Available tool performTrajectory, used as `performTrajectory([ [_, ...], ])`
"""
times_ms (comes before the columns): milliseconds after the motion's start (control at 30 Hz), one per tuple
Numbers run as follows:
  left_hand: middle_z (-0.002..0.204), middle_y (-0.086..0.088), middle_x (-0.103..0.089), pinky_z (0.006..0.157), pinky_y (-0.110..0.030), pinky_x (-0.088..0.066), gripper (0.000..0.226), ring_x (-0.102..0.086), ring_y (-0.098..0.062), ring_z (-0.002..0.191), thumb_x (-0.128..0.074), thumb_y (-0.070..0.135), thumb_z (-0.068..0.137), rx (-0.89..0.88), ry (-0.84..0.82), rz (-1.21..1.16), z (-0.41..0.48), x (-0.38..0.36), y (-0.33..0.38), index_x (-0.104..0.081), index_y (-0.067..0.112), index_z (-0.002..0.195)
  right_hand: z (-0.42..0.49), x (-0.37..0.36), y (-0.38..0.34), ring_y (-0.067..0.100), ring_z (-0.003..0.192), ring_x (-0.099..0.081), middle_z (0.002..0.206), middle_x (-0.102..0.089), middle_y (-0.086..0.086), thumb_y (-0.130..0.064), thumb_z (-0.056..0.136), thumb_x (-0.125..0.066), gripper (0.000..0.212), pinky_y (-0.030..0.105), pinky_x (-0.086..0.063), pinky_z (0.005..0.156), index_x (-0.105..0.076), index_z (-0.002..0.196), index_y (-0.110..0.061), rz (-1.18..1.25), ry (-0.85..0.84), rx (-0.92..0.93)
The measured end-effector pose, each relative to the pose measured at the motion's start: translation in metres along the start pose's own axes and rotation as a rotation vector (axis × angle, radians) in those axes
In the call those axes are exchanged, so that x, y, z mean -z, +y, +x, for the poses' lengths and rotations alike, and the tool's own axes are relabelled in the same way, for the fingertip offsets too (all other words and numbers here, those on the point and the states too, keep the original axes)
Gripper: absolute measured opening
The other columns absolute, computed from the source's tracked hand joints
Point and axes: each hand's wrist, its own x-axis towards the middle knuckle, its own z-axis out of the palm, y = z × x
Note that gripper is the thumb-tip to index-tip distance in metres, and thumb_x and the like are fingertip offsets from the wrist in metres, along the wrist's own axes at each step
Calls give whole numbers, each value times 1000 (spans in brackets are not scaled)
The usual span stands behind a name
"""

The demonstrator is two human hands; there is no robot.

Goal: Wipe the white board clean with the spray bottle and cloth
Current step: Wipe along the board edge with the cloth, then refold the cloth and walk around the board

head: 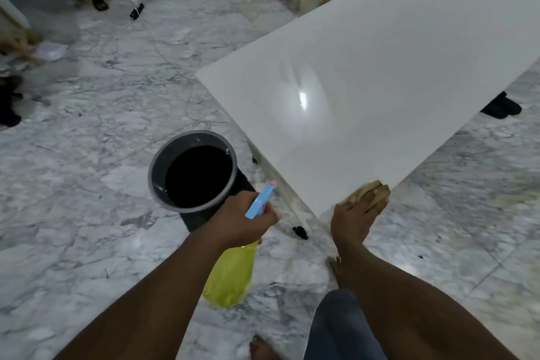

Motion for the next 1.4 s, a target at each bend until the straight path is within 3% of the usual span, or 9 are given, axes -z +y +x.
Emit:
performTrajectory([
  [367,81,-18,-75,64,-36,-56,27,-72,-29,70,-71,29,91,-54,-45,137,-27,71,-79,-72,2,88,-118,-26,-3,38,149,-17,165,12,12,-16,101,-38,70,52,-35,111,3,157,-20,-1,0,-44],
  [533,71,-17,-58,60,-34,-45,34,-58,-25,63,-68,29,92,-121,-101,99,6,97,-69,-66,-4,91,-137,-45,-28,39,149,-13,164,14,14,-6,95,-47,80,51,-34,112,3,156,-14,-6,35,-215],
  [667,76,-20,-64,64,-36,-50,42,-64,-27,62,-67,35,88,-118,-117,60,28,135,-66,-64,-6,95,-135,-57,-61,41,145,-15,157,-7,25,-14,88,-58,81,49,-34,113,-9,152,-1,-243,-10,-325],
  [733,79,-21,-69,66,-41,-56,39,-71,-35,68,-68,35,89,-131,-102,82,36,159,-68,-66,-3,95,-141,-71,-92,33,126,-47,146,-37,22,-12,89,-59,65,40,-49,92,-30,146,-4,-141,-88,-400],
  [800,87,-24,-71,74,-49,-61,36,-73,-38,74,-68,35,90,-145,-88,95,42,184,-70,-66,-1,95,-155,-88,-133,30,78,-67,108,-66,20,-11,90,-54,35,33,-55,55,-50,125,-8,98,-248,-447],
  [900,76,-17,-68,75,-50,-61,32,-74,-39,76,-69,33,92,-168,-94,134,50,223,-79,-66,1,92,-166,-102,-196,27,46,-52,77,-63,25,-18,95,-42,19,25,-37,37,-54,84,-7,766,-518,-598],
  [1000,76,-11,-71,71,-40,-60,28,-76,-32,73,-70,32,92,-205,-82,137,54,264,-91,-62,12,74,-164,-106,-252,30,61,-58,78,-57,20,-22,89,-48,19,31,-51,52,-58,86,-7,1149,-694,-598],
  [1133,72,-5,-69,74,-42,-58,28,-75,-30,76,-71,34,91,-271,-63,186,62,330,-125,-63,15,72,-169,-127,-318,36,117,-61,124,-65,22,-39,88,-48,56,43,-48,101,-64,123,2,1318,-695,-542],
  [1400,79,-11,-75,68,-39,-60,25,-75,-24,68,-72,34,88,-310,-47,236,67,457,-197,-67,11,79,-241,-184,-423,38,123,-59,129,-63,25,-59,90,-49,72,47,-38,112,-65,125,2,1380,-745,-428],
])
